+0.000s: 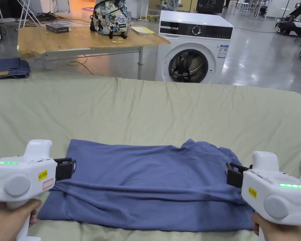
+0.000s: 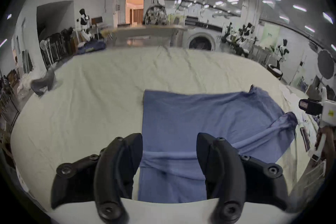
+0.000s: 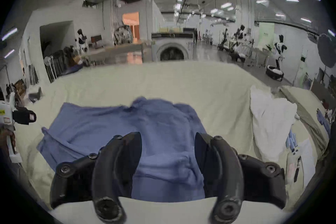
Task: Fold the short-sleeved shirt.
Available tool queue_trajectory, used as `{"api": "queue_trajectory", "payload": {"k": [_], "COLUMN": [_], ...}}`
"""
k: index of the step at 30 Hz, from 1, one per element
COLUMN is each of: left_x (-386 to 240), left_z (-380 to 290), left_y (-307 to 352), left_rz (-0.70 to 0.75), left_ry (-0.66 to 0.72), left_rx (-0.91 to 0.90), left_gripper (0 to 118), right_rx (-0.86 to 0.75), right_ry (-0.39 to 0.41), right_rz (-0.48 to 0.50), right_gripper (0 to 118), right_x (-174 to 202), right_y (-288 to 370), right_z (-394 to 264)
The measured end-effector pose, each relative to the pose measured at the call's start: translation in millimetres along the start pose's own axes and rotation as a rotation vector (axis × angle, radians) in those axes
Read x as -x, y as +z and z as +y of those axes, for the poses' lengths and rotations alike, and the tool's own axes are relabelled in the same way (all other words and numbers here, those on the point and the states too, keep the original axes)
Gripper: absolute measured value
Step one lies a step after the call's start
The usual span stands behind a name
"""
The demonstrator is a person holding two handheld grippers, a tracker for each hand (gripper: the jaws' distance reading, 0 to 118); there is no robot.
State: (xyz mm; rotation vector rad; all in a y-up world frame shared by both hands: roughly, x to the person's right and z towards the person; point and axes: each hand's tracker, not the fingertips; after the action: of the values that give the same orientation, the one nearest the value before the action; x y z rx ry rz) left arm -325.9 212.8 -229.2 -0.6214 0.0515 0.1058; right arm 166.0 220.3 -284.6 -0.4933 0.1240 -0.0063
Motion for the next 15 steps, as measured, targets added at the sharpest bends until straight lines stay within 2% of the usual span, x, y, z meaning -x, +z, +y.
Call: {"api": "queue_trajectory", "payload": {"k": [2,3,4,5,8,13,15], "left_x": [-9,-13,-17,-21,-16,-9,2], "left_z": [-4,-8,-11,-14,-25,-36,-39], "left_y": [15,21,27,33,37,64,62], "left_rz": [0.004,0.019,0.030,0.045,0.062,0.105,0.117], "left_ry": [-0.011,-0.008,-0.011,-0.023,-0.035,0.015,0.043], "left_rx": [-0.069,-0.104,-0.129,-0.146,-0.171,-0.207,-0.147], "left_gripper": [60,52,31,15,0,0,0], "right_rx": [-0.049,-0.078,-0.106,-0.130,-0.172,-0.224,-0.221], "right_ry": [-0.004,-0.003,-0.011,-0.014,-0.019,0.020,0.037], "right_rz": [-0.018,-0.019,-0.012,-0.016,-0.002,-0.012,-0.015], "right_gripper": [60,49,17,0,0,0,0], "right_x": [13,18,22,30,41,54,56], "right_y": [10,15,20,25,36,54,57], "right_z": [-3,-4,-6,-9,-14,-18,-19]}}
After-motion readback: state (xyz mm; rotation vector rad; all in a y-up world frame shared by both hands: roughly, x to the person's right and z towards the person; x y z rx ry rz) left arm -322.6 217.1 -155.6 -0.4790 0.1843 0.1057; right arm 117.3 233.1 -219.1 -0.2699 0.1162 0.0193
